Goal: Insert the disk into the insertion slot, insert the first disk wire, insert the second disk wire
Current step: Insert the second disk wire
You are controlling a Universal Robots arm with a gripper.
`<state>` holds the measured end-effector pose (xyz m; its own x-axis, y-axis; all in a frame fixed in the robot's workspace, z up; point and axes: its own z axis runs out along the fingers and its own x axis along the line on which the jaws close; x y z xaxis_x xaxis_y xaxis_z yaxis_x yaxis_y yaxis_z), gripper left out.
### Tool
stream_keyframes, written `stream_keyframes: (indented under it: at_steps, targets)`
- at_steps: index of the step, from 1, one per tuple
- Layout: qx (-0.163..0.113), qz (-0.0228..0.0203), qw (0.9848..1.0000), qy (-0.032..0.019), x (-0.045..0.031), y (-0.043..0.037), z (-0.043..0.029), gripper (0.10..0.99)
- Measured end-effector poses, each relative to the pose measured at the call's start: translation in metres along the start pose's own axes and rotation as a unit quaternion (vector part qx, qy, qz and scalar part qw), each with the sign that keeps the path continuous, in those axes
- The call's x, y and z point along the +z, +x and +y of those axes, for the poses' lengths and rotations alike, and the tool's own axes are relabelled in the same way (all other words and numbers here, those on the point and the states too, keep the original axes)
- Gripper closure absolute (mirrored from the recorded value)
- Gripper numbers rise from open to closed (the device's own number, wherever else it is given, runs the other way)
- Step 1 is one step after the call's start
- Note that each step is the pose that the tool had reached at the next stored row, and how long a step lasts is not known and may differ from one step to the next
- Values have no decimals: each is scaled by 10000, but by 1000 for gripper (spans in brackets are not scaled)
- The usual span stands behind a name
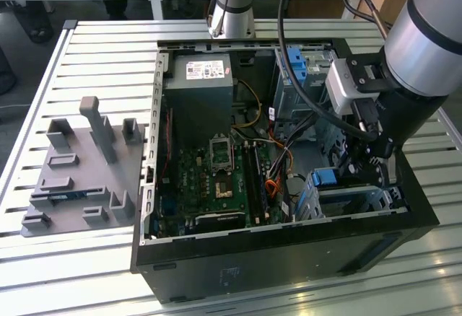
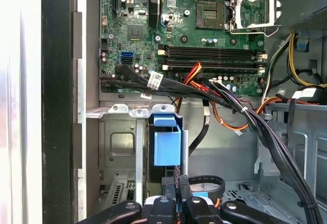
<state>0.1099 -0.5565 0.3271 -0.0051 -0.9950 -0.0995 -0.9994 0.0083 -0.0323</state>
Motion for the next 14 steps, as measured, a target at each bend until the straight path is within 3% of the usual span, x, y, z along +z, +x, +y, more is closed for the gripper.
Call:
stream_keyframes:
  at_steps: [8,9,14]
  targets:
    - [0,-5,10000,1,5,0,0,929]
    - [0,-4,10000,0,0,0,0,863]
    - [0,-3,10000,0,-63,-7,-2,863]
